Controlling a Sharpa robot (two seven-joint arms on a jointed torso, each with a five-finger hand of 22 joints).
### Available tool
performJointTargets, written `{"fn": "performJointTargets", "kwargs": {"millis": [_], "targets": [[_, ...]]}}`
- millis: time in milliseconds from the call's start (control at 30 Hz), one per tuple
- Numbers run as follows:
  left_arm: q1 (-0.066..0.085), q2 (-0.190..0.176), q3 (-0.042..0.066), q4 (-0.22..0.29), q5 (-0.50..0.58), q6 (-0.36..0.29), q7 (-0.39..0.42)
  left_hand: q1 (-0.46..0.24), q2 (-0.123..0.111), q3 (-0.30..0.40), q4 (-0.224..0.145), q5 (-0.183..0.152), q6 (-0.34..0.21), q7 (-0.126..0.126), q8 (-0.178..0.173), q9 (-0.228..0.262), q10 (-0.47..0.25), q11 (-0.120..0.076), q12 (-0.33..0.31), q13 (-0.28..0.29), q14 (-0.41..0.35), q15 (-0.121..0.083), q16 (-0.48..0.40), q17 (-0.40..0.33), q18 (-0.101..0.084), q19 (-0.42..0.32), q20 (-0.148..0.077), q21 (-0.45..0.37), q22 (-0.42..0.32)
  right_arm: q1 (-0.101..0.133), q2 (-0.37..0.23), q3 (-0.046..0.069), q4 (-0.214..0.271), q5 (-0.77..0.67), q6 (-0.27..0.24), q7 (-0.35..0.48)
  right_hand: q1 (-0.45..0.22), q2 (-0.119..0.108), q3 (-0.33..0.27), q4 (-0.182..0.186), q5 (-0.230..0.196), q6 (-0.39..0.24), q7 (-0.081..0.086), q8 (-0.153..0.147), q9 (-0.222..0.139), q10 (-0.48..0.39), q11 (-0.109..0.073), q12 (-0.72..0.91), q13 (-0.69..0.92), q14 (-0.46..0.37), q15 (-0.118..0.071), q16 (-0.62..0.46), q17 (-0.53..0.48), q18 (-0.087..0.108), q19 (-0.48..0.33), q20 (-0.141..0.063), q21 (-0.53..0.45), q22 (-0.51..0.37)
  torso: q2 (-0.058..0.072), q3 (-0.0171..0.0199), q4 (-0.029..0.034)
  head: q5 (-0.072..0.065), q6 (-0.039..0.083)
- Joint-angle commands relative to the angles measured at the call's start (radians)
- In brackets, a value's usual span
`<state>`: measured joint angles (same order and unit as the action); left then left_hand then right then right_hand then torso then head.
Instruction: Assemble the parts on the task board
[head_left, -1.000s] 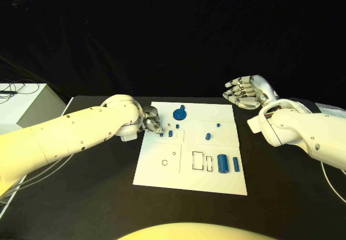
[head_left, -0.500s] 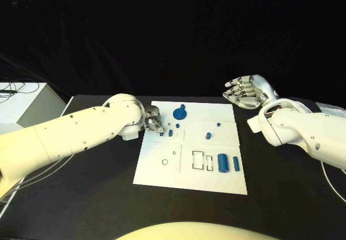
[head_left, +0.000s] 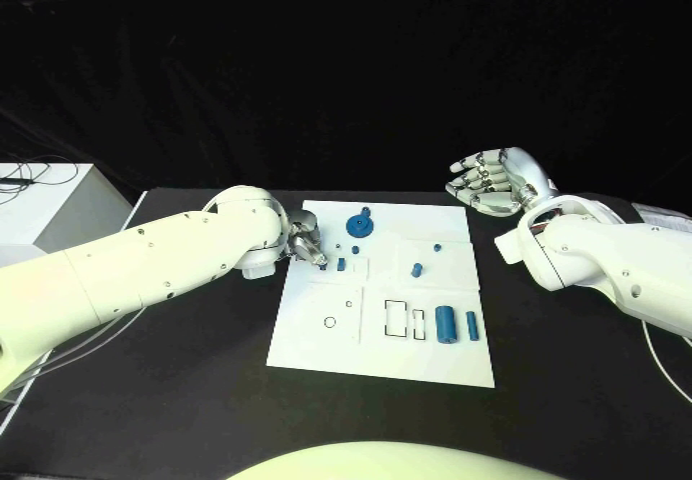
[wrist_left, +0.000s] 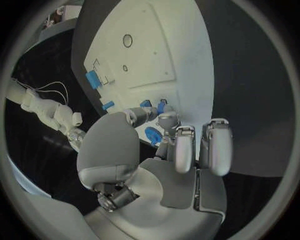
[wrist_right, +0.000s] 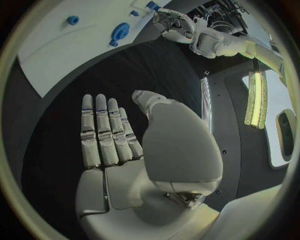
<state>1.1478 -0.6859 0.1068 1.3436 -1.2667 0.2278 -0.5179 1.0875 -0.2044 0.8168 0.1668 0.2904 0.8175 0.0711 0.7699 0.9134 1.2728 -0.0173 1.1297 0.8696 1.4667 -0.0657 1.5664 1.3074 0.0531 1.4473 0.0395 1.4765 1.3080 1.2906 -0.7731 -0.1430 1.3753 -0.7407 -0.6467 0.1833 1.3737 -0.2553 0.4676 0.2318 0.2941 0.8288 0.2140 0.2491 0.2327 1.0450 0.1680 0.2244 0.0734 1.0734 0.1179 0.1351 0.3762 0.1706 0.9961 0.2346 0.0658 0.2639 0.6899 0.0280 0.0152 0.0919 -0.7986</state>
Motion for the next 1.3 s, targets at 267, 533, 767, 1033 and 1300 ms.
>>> {"fn": "performJointTargets", "kwargs": {"millis": [267,533,767,1033,1300], "targets": [[0.001,0.0,0.0,0.004,0.0,0.018,0.001,0.005,0.006,0.18,-0.188,0.006,0.013,-0.011,0.004,0.001,0.003,0.0,-0.004,-0.001,0.104,-0.008,0.004,0.263,-0.01,0.007,-0.001,0.006,0.095,0.0,0.001,0.0,0.0,-0.004,0.012,0.007,-0.008,0.0,-0.007,0.001,0.004,-0.004,0.026,-0.005,-0.001,-0.003,0.005,-0.006,-0.002,-0.001,0.008,-0.004,-0.002,0.012,-0.005,0.001,-0.003,-0.001,0.001,0.0003,0.0008,0.001,-0.002],[0.001,-0.001,0.0,0.005,0.002,0.014,0.002,0.005,0.006,0.179,-0.188,0.008,0.014,-0.011,0.003,0.001,0.004,0.0,-0.004,-0.001,0.104,-0.008,0.004,0.263,-0.01,0.007,-0.001,0.006,0.095,0.0,0.001,0.0,0.0,-0.004,0.013,0.007,-0.008,0.001,-0.008,0.0,0.004,-0.004,0.026,-0.006,-0.002,-0.003,0.005,-0.006,-0.003,-0.001,0.008,-0.006,-0.003,0.012,-0.005,0.001,-0.003,-0.004,0.0,0.0004,-0.0004,0.001,-0.003],[0.001,0.004,-0.002,-0.002,0.0,0.012,0.003,0.005,0.006,0.179,-0.188,0.008,0.014,-0.011,0.003,0.001,0.003,0.0,-0.006,-0.003,0.104,-0.008,0.004,0.263,-0.01,0.006,-0.001,0.006,0.094,0.0,0.001,0.0,0.001,-0.004,0.013,0.007,-0.008,0.001,-0.008,0.0,0.004,-0.004,0.026,-0.006,-0.002,-0.003,0.005,-0.006,-0.003,-0.001,0.008,-0.006,-0.003,0.012,-0.005,0.001,-0.003,-0.004,0.0,0.0011,-0.0021,0.001,-0.006],[0.001,0.009,-0.009,-0.008,-0.002,0.012,0.003,0.005,0.006,0.179,-0.188,0.008,0.014,-0.011,0.003,0.001,0.003,0.0,-0.006,-0.003,0.104,-0.008,0.004,0.263,-0.01,0.006,-0.001,0.006,0.095,0.0,0.0,0.0,0.002,-0.004,0.013,0.007,-0.008,0.001,-0.008,0.0,0.004,-0.004,0.026,-0.006,-0.002,-0.003,0.005,-0.006,-0.003,-0.001,0.008,-0.006,-0.003,0.012,-0.005,0.001,-0.003,-0.004,0.001,0.0016,-0.0013,-0.002,-0.01],[0.001,0.008,-0.012,-0.009,-0.009,0.019,0.003,0.005,0.006,0.179,-0.188,0.008,0.014,-0.011,0.003,0.001,0.003,0.0,-0.006,-0.003,0.104,-0.008,0.004,0.263,-0.01,0.006,-0.001,0.006,0.095,0.0,0.0,0.0,0.002,-0.004,0.013,0.007,-0.008,0.002,-0.009,0.0,0.005,-0.003,0.027,-0.006,-0.002,-0.004,0.005,-0.006,-0.004,0.0,0.008,-0.007,-0.004,0.013,-0.006,0.002,-0.003,-0.007,0.0,0.0013,0.0005,-0.004,-0.013]]}}
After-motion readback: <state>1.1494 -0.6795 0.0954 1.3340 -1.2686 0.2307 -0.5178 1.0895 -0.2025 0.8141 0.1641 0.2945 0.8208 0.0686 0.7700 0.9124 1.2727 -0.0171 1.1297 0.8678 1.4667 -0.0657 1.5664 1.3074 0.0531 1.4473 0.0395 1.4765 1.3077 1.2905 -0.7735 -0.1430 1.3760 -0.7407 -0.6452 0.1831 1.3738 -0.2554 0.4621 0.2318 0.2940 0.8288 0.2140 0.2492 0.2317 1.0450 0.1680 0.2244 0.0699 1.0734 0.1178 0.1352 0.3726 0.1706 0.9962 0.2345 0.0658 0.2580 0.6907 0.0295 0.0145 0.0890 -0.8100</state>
